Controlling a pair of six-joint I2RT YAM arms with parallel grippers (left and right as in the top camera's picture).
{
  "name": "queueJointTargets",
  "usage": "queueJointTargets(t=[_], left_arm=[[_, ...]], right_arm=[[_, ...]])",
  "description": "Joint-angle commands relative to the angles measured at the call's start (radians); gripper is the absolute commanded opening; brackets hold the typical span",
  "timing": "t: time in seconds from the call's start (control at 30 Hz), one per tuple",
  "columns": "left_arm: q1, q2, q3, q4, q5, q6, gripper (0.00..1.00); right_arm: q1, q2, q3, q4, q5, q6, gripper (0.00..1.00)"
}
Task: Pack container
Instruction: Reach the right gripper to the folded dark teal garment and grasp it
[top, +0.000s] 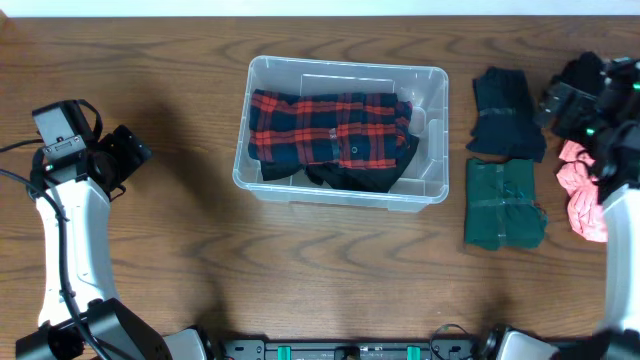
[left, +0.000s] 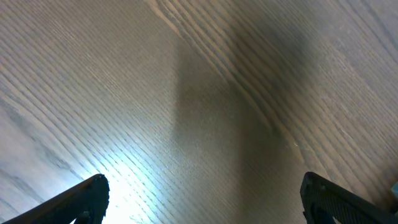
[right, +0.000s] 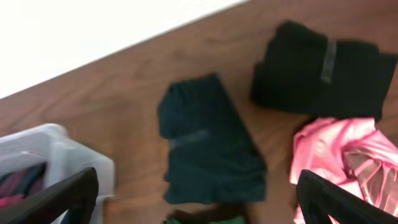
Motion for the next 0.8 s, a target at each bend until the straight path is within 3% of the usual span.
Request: queueJointTargets(t=[0.0,0.27,0.53,0.77], left_arm=[[0.003,-0.003,0.014,-0.004,-0.005,0.008,0.98],[0.003,-0.003,0.014,-0.004,-0.005,0.008,0.98],[0.003,-0.003,0.014,-0.004,-0.005,0.008,0.98],[0.003,-0.003,0.014,-0.004,-0.005,0.008,0.98]], right_arm=[[-0.083,0.076,0.02,0.012,-0.156,-0.064,0.99],[-0.198,0.299,0.02,0.035,-0.238,-0.102,0.99],[-0.198,0.455,0.02,0.155,-0.43,-0.182,0.99],[-0.185,0.525,0.02,0.212,-0.439,-0.234,0.99]])
